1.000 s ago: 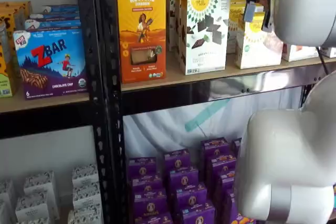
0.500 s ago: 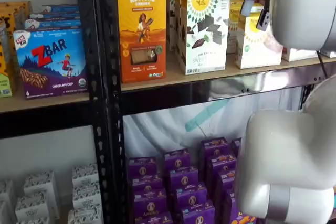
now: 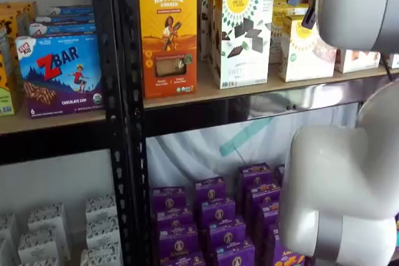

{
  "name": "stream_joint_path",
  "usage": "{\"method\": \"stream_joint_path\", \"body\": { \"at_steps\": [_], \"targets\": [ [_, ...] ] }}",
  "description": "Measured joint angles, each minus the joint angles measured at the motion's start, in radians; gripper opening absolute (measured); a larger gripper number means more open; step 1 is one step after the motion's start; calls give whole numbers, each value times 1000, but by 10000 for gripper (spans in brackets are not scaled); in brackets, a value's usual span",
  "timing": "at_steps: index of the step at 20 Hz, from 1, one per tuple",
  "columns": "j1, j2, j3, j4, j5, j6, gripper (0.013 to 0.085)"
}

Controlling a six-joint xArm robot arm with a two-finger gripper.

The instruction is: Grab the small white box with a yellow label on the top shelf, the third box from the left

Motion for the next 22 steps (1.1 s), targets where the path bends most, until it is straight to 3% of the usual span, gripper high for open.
{"method": "stream_joint_path", "body": {
  "at_steps": [8, 15, 22],
  "targets": [
    [23, 72, -14, -83, -79, -23, 850],
    [55, 148, -90, -161, 1, 1, 850],
    [95, 154, -80, -222, -3, 29, 850]
  ]
}}
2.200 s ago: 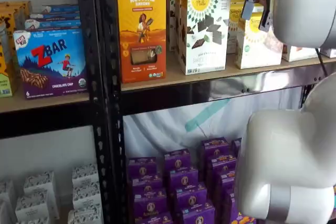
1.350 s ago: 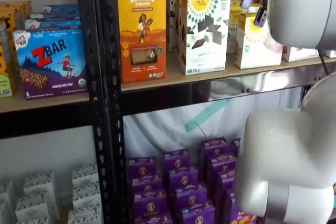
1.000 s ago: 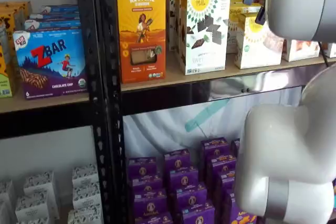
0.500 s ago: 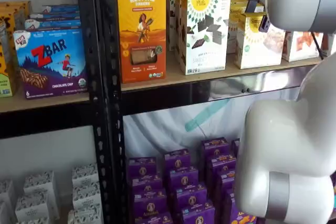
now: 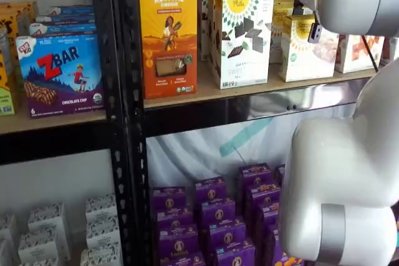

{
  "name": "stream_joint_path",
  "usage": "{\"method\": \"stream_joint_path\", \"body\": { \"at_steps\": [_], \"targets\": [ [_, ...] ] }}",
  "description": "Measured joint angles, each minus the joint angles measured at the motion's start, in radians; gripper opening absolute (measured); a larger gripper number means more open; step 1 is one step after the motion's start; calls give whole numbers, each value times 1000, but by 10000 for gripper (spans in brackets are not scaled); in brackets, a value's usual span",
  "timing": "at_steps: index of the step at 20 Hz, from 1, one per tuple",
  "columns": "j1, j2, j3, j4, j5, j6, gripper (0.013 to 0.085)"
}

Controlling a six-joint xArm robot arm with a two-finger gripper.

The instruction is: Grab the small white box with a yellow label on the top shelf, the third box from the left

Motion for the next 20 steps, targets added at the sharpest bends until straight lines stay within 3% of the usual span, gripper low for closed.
{"method": "stream_joint_path", "body": {
  "at_steps": [14, 16, 20],
  "targets": [
    [8, -13, 43, 2, -46, 3, 850],
    [5, -14, 46, 3, -51, 0, 770],
    [-5, -16, 48, 13, -54, -9, 690]
  ]
}}
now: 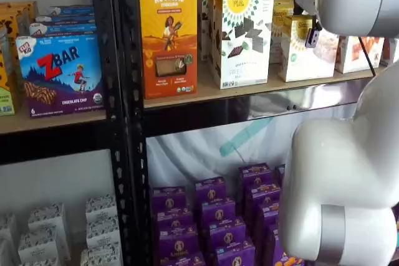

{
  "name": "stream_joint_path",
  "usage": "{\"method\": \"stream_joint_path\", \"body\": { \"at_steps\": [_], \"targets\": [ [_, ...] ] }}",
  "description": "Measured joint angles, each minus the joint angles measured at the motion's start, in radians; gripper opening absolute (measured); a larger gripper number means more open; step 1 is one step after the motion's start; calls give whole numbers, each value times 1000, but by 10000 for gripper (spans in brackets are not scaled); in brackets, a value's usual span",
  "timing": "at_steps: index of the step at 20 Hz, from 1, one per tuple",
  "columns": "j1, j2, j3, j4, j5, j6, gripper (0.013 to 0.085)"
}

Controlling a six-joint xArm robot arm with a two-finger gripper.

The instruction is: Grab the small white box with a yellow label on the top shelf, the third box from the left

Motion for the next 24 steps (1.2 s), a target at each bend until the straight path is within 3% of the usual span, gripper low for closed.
{"method": "stream_joint_path", "body": {
  "at_steps": [13, 18, 24],
  "targets": [
    [-16, -17, 18, 8, -16, -16, 690],
    [-17, -23, 25, 9, -17, -18, 570],
    [-18, -25, 28, 10, -18, -19, 570]
  ]
}}
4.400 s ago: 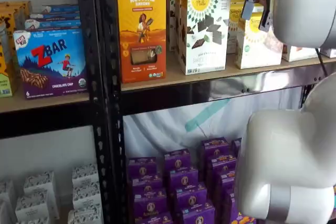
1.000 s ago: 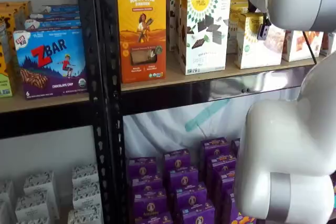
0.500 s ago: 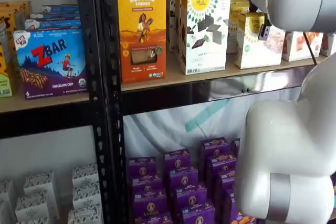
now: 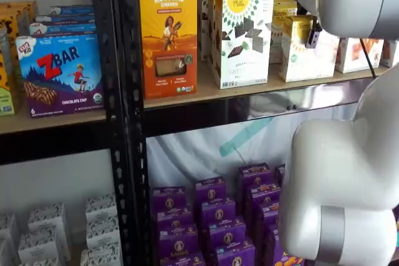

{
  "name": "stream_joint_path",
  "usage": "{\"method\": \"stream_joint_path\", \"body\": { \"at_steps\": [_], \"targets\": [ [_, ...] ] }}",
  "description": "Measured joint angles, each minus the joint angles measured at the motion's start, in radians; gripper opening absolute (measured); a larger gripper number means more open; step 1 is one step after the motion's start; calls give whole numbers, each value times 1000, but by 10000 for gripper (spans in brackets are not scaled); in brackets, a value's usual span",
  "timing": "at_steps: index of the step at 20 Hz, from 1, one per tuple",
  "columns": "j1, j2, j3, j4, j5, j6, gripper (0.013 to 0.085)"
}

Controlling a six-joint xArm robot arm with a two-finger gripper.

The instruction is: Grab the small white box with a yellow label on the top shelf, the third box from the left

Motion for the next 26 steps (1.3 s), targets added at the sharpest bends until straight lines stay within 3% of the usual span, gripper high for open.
{"method": "stream_joint_path", "body": {
  "at_steps": [3, 5, 14, 18, 26],
  "targets": [
    [0, 1, -2, 1, 1, 0, 530],
    [-1, 2, -4, 2, 3, 0, 450],
    [0, 5, -6, 1, -2, 0, 450],
    [1, 7, -8, 1, 0, 1, 330],
    [3, 10, -12, -3, 2, 3, 330]
  ]
}}
